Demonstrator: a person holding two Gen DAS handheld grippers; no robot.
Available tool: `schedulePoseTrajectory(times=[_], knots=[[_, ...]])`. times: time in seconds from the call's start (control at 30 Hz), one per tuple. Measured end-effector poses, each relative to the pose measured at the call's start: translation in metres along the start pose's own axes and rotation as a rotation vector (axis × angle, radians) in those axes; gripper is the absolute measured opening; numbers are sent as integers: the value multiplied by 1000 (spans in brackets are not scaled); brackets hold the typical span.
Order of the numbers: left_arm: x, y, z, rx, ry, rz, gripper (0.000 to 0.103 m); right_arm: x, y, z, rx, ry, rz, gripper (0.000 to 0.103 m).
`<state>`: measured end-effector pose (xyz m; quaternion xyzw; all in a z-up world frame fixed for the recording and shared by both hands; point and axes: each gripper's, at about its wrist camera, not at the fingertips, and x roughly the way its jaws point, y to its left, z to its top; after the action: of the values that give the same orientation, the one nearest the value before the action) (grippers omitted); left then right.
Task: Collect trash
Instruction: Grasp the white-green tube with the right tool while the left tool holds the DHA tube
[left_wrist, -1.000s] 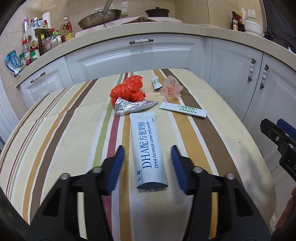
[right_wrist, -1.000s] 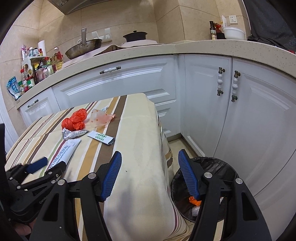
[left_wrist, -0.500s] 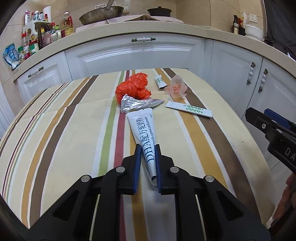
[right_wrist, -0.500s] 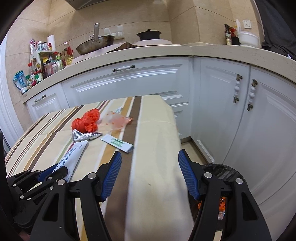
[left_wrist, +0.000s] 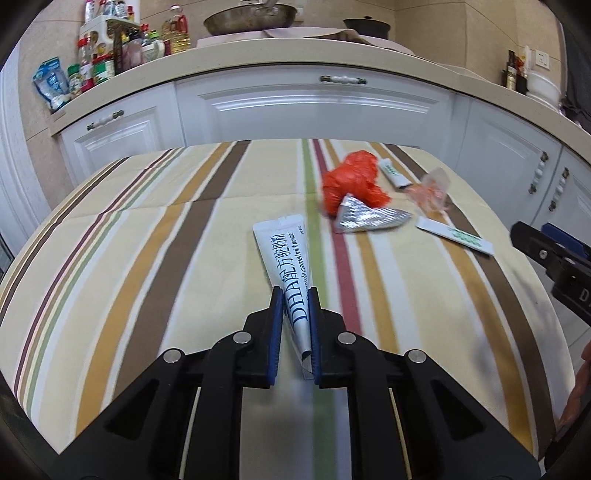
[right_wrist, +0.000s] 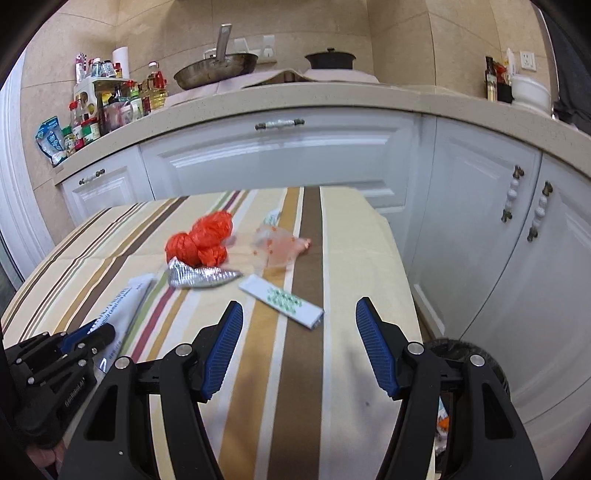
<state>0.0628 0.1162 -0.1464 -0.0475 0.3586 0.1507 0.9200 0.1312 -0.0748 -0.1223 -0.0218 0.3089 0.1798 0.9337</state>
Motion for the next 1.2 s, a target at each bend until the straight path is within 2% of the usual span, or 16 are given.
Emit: schedulePoseTrajectory(times=[0.13, 0.6, 0.8, 1.03, 1.2], knots=[[7, 17, 7, -45, 26, -3, 13, 7, 5, 7, -9, 2, -7, 63], [27, 44, 38, -83, 51, 27, 13, 44, 6, 19, -5, 78, -27, 63], [44, 53, 46, -102, 85, 22, 13, 63, 4, 20, 0, 156, -17, 63], [49, 54, 48, -108, 87, 9, 13, 86, 2, 15, 12, 277, 6, 63], [49, 55, 48, -118, 86, 2, 13, 85, 6, 13, -25, 288, -1, 61]])
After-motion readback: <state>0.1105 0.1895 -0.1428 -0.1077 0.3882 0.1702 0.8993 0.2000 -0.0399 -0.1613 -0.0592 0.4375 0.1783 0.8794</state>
